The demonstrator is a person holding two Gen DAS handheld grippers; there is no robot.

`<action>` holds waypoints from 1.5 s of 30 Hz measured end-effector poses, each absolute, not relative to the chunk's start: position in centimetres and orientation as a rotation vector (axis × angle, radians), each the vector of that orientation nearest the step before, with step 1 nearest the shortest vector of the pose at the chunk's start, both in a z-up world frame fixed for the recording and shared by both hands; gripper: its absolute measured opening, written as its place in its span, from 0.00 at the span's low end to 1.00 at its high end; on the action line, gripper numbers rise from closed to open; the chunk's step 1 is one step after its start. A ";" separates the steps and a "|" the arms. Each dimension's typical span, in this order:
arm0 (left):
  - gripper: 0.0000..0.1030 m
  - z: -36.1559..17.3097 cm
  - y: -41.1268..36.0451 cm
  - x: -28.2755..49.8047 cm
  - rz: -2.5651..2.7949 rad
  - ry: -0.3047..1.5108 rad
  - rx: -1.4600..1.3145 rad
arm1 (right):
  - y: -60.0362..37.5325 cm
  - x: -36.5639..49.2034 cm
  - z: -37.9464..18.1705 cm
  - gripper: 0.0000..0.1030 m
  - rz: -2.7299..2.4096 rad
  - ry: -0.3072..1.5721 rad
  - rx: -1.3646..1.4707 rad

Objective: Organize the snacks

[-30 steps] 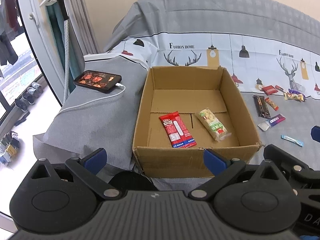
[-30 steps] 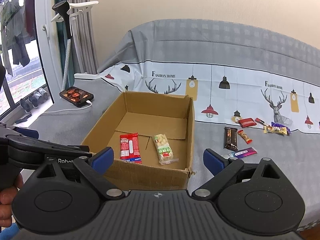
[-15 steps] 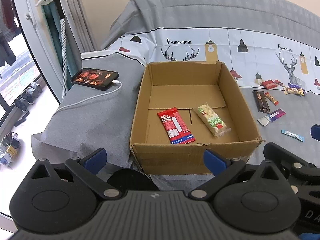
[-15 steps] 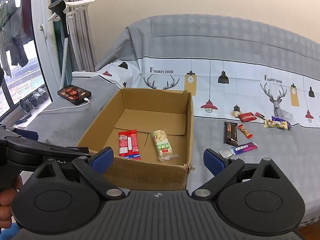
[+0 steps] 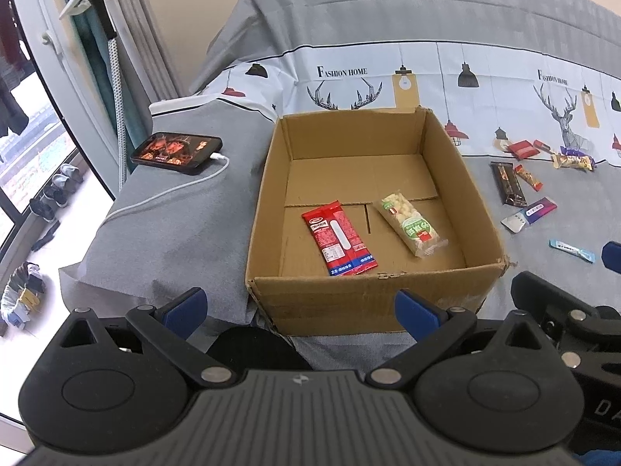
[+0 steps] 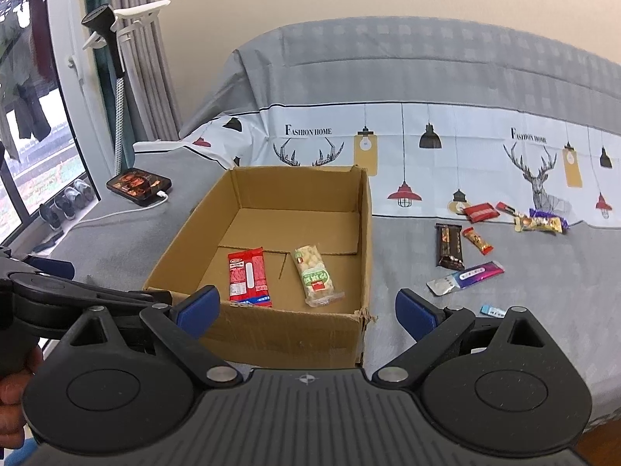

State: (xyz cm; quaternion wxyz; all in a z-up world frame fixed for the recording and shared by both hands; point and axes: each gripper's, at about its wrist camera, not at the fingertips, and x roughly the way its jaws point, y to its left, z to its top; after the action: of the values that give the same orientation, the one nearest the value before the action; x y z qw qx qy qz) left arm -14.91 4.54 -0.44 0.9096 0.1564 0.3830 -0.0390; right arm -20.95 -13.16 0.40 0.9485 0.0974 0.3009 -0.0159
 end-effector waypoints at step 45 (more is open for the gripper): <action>1.00 -23.8 -35.9 15.2 -0.331 1.289 0.530 | -58.0 9.6 -21.5 0.92 -0.141 0.987 0.039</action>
State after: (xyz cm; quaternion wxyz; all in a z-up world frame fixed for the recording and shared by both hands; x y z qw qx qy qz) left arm 15.23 -35.91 -23.81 0.7542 0.2427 0.5909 -0.1518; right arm 9.63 -57.99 -21.50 0.8782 0.0185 0.4731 -0.0675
